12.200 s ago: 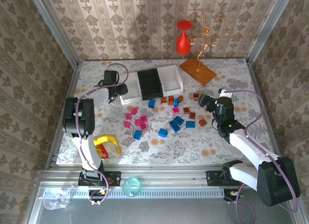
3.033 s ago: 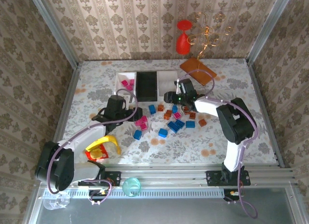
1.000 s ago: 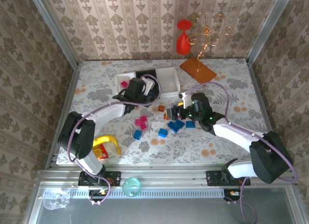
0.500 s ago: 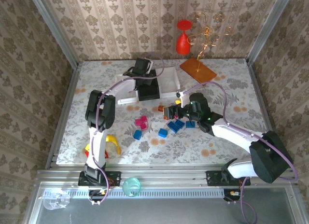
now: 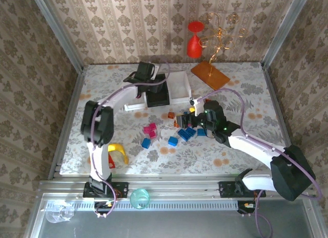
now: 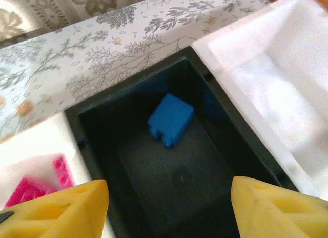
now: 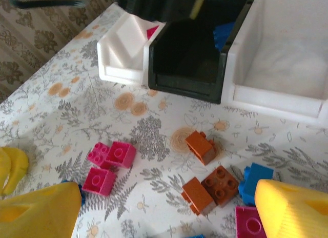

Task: Sort the legos into containers by color
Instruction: Place the lego in the container, then pick up the lego from the middle-left of the table.

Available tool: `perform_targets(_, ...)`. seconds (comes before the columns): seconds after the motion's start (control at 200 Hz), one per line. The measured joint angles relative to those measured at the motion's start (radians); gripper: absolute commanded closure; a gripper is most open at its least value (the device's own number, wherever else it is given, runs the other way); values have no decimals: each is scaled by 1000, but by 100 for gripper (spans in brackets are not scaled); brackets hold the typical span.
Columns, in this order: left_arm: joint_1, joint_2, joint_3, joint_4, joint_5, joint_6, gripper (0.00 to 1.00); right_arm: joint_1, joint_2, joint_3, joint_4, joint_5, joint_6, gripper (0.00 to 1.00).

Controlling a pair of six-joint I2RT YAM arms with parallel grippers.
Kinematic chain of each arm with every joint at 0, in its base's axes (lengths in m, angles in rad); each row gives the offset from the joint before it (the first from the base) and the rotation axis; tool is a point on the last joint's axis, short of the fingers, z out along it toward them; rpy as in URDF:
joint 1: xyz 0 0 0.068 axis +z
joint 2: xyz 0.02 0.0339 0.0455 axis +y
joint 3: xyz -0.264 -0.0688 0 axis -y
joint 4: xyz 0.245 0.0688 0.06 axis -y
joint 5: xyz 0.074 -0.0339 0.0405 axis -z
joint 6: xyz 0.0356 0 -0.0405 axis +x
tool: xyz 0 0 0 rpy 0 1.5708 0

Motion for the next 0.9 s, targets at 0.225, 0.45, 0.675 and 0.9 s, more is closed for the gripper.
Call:
perform_targets(0.225, -22, -452, -452, 105, 63, -110, 32, 1, -36, -32, -22, 0, -13, 10)
perform_targets(0.45, -74, -576, -700, -13, 105, -179, 24, 18, -35, -81, -5, -8, -17, 10)
perform_targets(0.675, -155, -648, -774, -180, 129, -225, 16, 26, -26, -87, 21, -8, -21, 10)
perform_targets(0.9, -207, -595, -773, -230, 138, -233, 24, 26, 6, -89, 32, -8, -21, 10)
